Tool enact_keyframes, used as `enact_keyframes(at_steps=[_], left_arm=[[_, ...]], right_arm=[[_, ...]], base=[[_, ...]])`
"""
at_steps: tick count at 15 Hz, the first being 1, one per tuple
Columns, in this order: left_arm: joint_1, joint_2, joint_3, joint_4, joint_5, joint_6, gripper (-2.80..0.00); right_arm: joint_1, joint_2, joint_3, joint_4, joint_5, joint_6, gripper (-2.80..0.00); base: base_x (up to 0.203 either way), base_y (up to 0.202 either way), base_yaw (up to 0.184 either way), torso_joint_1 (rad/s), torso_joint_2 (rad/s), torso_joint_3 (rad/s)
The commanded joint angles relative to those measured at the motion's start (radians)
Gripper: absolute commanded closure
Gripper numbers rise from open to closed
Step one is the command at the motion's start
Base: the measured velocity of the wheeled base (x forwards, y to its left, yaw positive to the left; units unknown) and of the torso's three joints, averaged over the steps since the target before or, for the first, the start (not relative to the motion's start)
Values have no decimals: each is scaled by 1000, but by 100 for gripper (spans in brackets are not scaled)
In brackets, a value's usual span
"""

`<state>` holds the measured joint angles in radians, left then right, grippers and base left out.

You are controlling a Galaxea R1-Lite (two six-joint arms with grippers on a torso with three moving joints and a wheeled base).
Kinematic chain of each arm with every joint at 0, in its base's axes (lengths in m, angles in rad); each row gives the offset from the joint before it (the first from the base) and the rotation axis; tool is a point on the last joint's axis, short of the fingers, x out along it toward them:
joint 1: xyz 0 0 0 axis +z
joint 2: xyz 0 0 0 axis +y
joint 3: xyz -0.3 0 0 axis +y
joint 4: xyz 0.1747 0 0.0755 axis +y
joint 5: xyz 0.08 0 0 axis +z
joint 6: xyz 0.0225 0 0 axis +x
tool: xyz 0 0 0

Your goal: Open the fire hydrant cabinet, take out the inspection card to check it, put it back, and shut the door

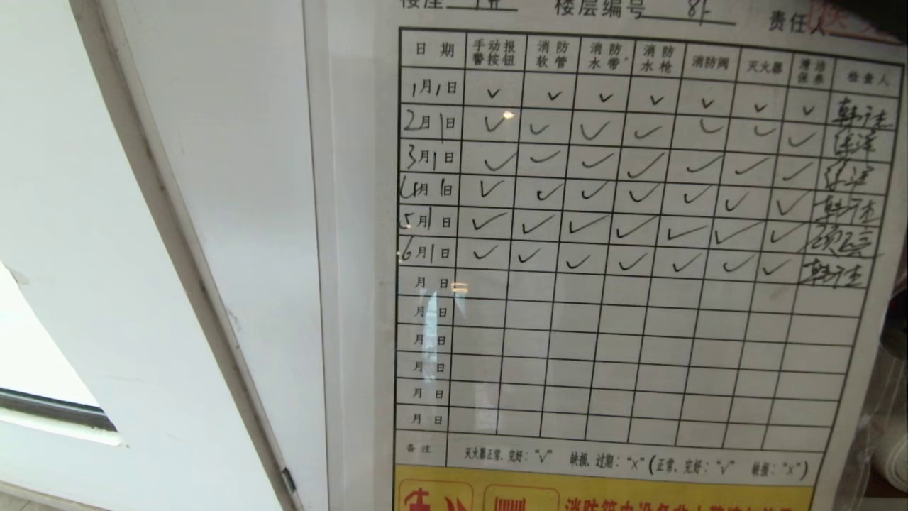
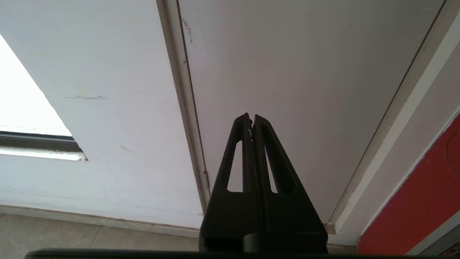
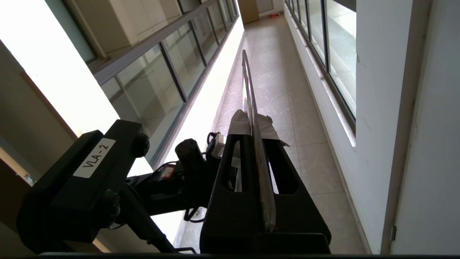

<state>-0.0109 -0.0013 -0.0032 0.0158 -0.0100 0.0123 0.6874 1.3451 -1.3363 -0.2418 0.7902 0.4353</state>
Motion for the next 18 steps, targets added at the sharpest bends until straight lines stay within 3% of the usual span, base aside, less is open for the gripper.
enact_keyframes(at_steps=[1,12,18], left_arm=[[0,1,0,1,-1,0,0],[0,1,0,0,1,0,0],[0,1,0,1,0,0,0]], right_arm=[[0,3,-6,-2,4,3,0],[0,-11,17,4,-25,2,0],[0,-63,119,4,-54,3,0]], base=[[0,0,0,0,0,0],[0,0,0,0,0,0],[0,0,0,0,0,0]])
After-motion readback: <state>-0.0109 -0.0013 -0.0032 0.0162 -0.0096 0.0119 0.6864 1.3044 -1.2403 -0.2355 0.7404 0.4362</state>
